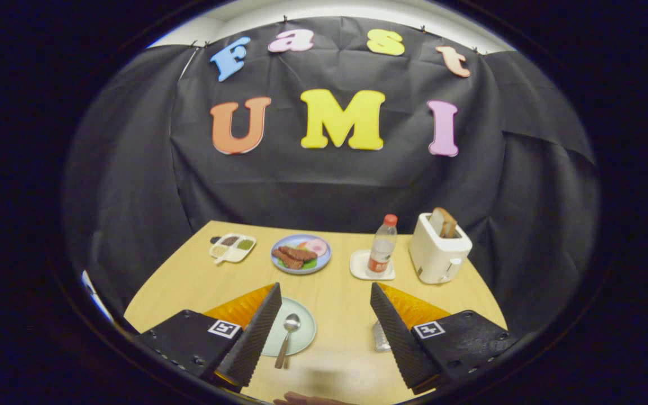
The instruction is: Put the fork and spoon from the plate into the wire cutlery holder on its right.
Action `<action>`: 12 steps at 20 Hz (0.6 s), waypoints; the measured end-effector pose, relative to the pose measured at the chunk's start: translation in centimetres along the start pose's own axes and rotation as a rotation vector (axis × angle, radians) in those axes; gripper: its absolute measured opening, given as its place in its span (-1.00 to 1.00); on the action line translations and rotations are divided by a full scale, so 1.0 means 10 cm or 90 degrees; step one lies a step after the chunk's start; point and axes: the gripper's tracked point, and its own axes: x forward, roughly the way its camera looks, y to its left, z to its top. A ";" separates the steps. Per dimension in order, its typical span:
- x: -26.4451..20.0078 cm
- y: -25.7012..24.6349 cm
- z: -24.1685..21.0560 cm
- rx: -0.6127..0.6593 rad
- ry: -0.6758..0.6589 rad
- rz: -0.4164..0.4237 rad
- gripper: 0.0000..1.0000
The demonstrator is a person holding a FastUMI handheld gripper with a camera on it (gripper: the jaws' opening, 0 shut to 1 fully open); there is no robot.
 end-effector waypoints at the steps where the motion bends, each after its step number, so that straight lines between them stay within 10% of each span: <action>1: 0.12 0.06 -0.13 0.003 0.024 0.005 0.91; 12: 1.07 0.52 -1.54 -0.022 0.248 -0.008 0.86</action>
